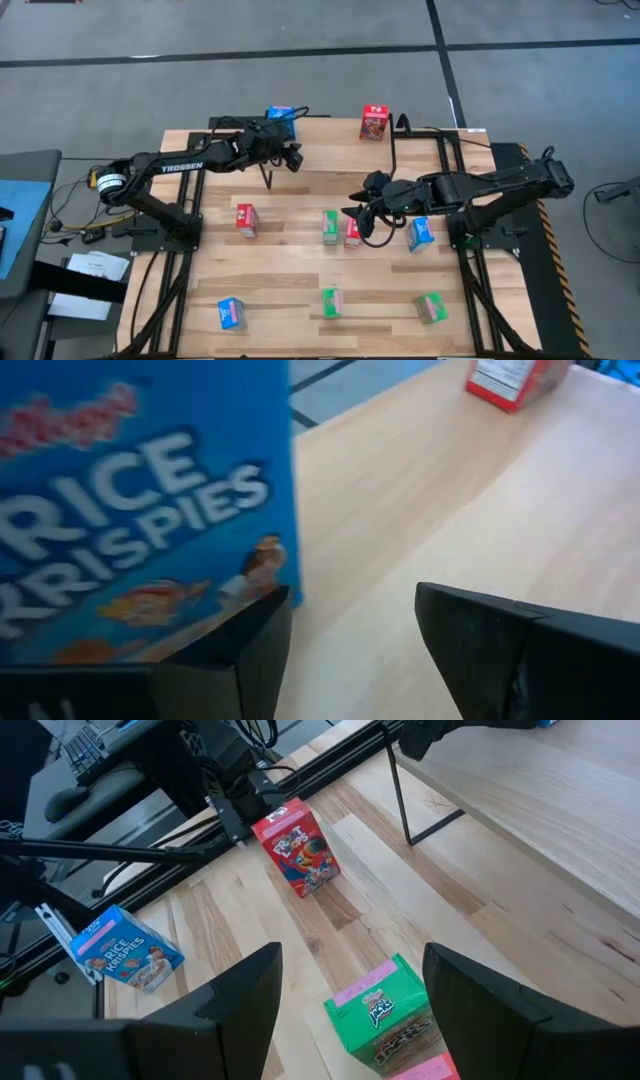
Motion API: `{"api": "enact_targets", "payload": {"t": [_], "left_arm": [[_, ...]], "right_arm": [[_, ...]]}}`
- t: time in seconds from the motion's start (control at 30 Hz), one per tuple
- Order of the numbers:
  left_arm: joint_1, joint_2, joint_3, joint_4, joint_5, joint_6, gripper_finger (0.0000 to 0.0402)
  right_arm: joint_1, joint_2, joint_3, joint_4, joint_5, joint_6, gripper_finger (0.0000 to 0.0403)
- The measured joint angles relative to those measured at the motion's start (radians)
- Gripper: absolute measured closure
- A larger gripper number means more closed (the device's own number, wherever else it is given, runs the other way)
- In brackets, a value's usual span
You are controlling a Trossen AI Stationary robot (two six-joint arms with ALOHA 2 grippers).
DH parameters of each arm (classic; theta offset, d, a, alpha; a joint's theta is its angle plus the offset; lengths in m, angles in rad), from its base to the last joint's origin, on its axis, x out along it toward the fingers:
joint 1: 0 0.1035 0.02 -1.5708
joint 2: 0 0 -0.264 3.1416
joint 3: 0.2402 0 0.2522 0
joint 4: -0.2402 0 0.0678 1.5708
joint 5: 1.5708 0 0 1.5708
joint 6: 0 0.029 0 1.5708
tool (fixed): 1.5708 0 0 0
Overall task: Stack cereal on shelf
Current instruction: Put the top blue cereal box on the shelf, then put the bottom right green cereal box on the shelf
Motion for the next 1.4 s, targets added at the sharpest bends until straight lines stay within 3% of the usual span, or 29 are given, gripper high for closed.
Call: {"api": "enact_targets", "payload": {"t": [0.4, 0.8, 1.17, 1.4], "left_arm": [[-0.040, -0.015, 0.006, -0.001, 0.022, 0.016, 0.0198], [-0.116, -0.179, 0.006, -0.076, 0.020, 0.032, 0.0198], [-0.282, -0.329, 0.007, -0.152, 0.030, 0.040, 0.0198], [-0.401, -0.393, 0.007, -0.198, 0.027, 0.038, 0.0198]], "right_arm": [[0.000, 0.000, 0.000, 0.000, 0.000, 0.000, 0.0137], [0.000, 0.000, 0.000, 0.022, -0.001, 0.000, 0.0137], [0.000, 0.000, 0.000, 0.055, -0.004, 0.000, 0.0137], [0.000, 0.000, 0.000, 0.055, -0.197, 0.031, 0.0137]]}}
